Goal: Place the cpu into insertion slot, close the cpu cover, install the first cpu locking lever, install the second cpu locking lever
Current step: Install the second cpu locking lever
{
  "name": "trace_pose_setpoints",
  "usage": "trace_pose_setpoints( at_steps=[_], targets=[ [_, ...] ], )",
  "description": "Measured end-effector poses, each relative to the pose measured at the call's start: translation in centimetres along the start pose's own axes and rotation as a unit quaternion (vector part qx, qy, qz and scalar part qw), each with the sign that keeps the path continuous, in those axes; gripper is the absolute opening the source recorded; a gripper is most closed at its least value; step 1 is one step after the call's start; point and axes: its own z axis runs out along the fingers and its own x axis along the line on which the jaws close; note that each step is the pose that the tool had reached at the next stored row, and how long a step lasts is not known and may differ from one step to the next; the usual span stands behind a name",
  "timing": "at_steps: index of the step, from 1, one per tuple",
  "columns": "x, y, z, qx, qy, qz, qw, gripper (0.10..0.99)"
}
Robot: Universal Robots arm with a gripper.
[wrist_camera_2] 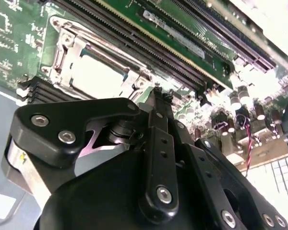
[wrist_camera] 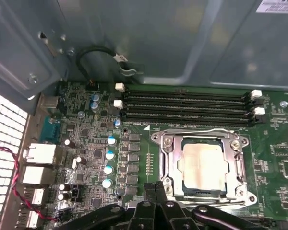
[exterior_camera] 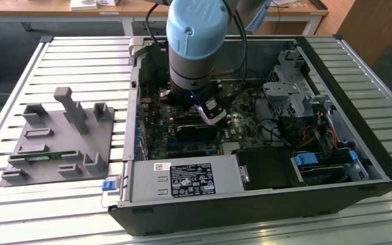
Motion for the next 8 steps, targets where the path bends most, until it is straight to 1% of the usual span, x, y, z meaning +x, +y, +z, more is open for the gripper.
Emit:
trace_pose_setpoints(
  at_steps=[6,8],
  targets=[
    [-0.02,0.6,-1.45,0.0001,-0.0012,0.003,1.0,0.106],
    [-0.02,0.76,-1.78,0.0001,-0.0014,0.004,1.0,0.106]
  ],
)
